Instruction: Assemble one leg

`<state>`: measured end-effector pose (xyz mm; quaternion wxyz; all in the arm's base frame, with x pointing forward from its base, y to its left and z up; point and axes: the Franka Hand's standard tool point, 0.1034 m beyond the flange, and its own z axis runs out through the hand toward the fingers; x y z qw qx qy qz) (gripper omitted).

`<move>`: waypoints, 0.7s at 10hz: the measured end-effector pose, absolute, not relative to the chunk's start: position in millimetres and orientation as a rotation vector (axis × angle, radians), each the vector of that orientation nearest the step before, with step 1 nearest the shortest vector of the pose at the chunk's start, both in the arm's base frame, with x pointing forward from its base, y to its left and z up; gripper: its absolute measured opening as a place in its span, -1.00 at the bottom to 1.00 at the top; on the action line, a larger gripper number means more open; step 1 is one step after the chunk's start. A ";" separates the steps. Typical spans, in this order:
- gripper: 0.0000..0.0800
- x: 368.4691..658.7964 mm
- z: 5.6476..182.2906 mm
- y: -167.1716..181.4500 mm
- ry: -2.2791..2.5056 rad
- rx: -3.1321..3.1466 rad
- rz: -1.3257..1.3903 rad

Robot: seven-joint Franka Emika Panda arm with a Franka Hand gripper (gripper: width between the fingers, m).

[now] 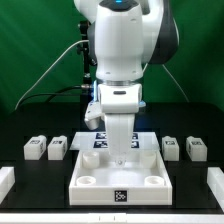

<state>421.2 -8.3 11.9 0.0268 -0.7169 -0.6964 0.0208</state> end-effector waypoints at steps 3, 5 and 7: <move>0.40 420.9 11.7 -7.9 -2.145 -2.219 0.066; -0.11 420.7 11.5 -7.9 -2.145 -2.219 0.066; -0.55 421.2 11.7 -7.9 -2.146 -2.219 0.064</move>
Offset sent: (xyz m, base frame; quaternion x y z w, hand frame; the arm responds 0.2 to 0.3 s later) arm 0.0000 0.0000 0.0000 0.0000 0.0000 0.0000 1.0000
